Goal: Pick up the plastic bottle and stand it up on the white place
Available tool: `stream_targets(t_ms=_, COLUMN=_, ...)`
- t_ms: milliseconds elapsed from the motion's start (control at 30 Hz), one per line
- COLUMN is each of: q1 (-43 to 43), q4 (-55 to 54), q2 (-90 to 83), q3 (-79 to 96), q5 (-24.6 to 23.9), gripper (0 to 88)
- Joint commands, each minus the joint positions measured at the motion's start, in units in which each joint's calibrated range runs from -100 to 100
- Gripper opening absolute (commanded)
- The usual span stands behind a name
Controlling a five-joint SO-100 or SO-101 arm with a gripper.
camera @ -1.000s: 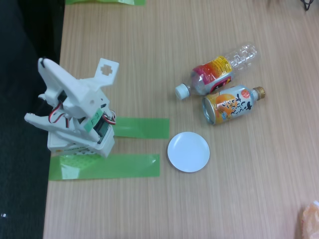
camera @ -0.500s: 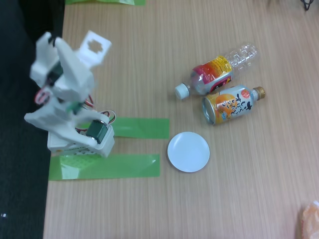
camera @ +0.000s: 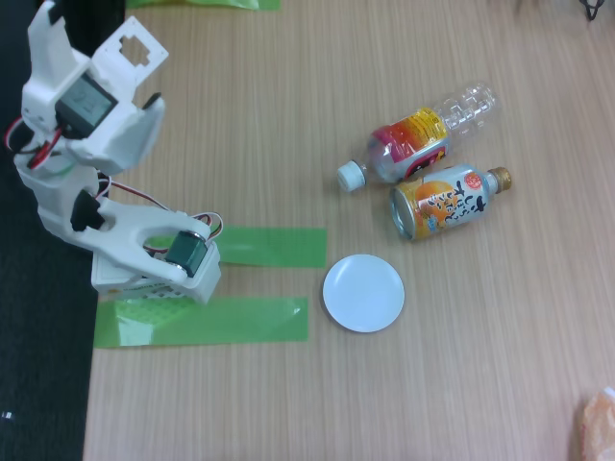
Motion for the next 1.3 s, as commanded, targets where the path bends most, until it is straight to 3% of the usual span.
stream_targets(t_ms=0, q1=0.5, q4=4.8, q2=9.5, q3=-9.9, q5=1.8, gripper=34.0)
stream_targets(t_ms=100, q1=0.3, q4=8.6, q2=18.0, q3=-20.4, q5=3.6, gripper=34.0)
stream_targets(t_ms=267, q1=-1.5, q4=9.8, q2=32.7, q3=-33.4, q5=11.2, gripper=34.2)
stream_targets(t_ms=500, q1=-15.7, q4=10.3, q2=46.2, q3=-39.3, q5=23.9, gripper=34.0)
stream_targets(t_ms=633, q1=-23.4, q4=14.0, q2=46.5, q3=-35.7, q5=27.4, gripper=34.0)
stream_targets(t_ms=833, q1=-32.9, q4=21.6, q2=42.7, q3=-26.0, q5=28.5, gripper=34.4)
stream_targets(t_ms=1067, q1=-34.3, q4=22.7, q2=34.9, q3=-3.0, q5=37.1, gripper=34.6)
stream_targets(t_ms=1267, q1=-37.7, q4=39.0, q2=29.3, q3=6.1, q5=40.9, gripper=34.7)
